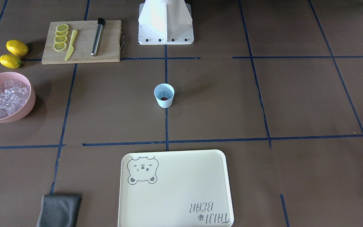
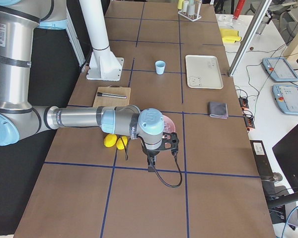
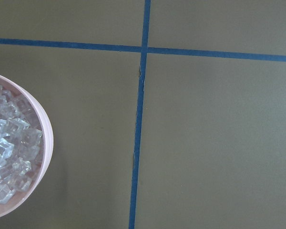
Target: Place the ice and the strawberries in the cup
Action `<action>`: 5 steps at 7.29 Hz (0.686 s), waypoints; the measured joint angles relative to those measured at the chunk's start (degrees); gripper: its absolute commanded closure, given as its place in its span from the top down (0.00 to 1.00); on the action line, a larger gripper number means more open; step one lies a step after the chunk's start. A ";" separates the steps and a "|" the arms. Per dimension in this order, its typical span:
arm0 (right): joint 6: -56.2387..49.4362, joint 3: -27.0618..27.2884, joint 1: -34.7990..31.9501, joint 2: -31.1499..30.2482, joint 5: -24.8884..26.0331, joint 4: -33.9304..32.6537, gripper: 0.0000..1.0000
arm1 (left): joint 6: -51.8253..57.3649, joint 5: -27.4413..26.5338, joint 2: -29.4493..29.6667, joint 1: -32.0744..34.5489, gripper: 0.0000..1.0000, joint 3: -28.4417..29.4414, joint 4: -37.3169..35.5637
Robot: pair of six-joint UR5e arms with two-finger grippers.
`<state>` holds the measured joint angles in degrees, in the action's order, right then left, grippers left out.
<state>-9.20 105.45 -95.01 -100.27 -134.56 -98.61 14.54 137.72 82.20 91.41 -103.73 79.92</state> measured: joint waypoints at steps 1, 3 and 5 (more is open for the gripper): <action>0.04 0.01 -0.02 -0.01 0.00 0.00 1.00 | -0.02 -0.35 -0.60 0.04 1.00 0.03 0.27; 0.05 0.01 -0.07 -0.01 -0.02 0.00 1.00 | -0.19 -3.69 -0.78 0.08 1.00 0.05 1.90; 0.06 0.02 -0.08 -0.01 -0.02 0.00 1.00 | -0.29 -4.75 -0.73 0.06 1.00 0.07 2.46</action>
<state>-9.14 105.47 -95.09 -100.28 -134.58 -98.61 14.25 132.97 81.47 91.47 -103.65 82.39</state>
